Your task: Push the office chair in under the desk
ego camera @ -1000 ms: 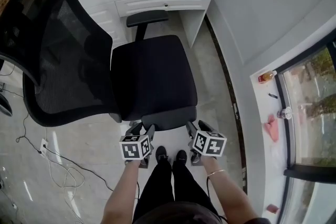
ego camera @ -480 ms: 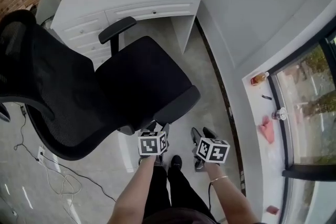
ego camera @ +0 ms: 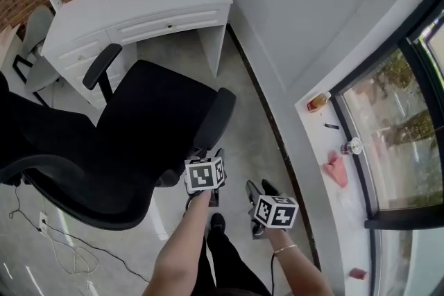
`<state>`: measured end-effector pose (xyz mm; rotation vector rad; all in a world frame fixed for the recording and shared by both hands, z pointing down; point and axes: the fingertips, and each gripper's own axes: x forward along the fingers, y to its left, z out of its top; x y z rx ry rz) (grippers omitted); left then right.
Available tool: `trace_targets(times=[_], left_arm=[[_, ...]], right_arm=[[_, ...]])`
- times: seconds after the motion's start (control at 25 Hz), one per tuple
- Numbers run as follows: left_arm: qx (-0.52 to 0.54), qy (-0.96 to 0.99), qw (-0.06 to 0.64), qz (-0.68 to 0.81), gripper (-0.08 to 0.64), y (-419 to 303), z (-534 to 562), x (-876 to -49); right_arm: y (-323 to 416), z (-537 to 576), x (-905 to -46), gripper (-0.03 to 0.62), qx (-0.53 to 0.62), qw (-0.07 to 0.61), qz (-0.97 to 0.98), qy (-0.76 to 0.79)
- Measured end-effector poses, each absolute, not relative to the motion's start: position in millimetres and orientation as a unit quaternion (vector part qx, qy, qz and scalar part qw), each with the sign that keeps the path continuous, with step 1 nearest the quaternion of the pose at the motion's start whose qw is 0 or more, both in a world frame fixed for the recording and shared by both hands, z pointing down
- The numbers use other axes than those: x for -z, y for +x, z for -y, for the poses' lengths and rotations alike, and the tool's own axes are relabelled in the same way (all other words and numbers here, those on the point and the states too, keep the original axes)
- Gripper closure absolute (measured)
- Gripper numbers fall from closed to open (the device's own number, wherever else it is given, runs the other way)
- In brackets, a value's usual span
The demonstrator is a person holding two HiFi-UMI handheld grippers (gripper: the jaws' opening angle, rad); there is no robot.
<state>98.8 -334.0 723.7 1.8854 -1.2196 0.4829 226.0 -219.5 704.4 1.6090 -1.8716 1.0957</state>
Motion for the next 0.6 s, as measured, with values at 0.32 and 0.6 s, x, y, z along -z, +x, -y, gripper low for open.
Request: trace_targets(times=[0.32, 0.6], left_arm=[[-0.176, 0.795, 0.377, 0.441, 0.359, 145, 294, -684], [-0.166, 0.807, 0.332, 0.459, 0.36, 129, 253, -645]], right_arm=[[255, 222, -674, 0.391, -0.371, 0.183, 0.692, 0.592], [248, 229, -638, 0.391, -0.334, 0.165, 0.735, 0.567]])
